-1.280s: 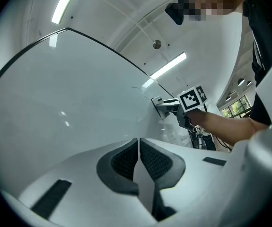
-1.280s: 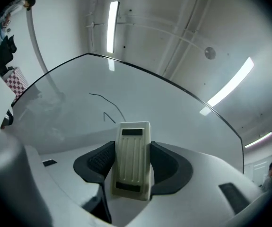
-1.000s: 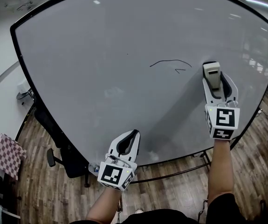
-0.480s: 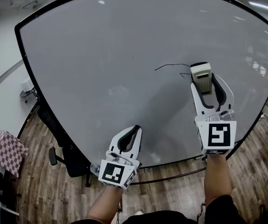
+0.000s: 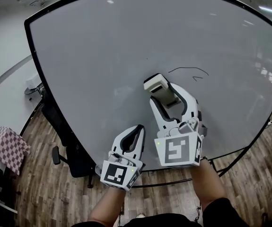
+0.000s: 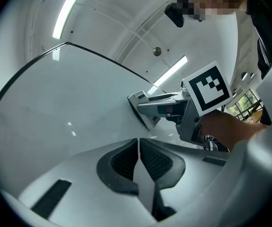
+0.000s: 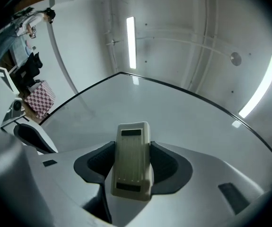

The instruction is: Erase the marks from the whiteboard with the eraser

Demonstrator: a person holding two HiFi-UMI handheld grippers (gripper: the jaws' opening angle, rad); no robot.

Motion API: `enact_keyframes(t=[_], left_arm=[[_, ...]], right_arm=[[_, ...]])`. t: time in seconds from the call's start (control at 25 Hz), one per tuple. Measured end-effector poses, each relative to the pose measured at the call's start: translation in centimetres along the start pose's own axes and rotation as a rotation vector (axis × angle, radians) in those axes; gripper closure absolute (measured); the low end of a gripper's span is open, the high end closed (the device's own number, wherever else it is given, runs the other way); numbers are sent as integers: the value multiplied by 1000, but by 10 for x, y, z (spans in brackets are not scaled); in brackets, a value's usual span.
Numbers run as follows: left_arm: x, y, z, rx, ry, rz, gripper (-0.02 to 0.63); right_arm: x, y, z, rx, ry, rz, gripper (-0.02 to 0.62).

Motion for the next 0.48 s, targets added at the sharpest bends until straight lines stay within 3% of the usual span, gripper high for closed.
enact_keyframes(t=[0.16,0.48], left_arm=[[3,8,0,16,20,-35,578],[7,1,2,22,-2,-5,578]], right_arm=[[-11,20,-1,26,25,1,345],[-13,13,-1,-16,9,3,344]])
Point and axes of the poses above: the fingertips, and each gripper's own axes: x backward along the fingers, y to its left, z out of its underside, the point moved 3 cm from there along x, backward along the fingers, and after that the axes turned 5 degrees about -z, right-handed, at the moved point
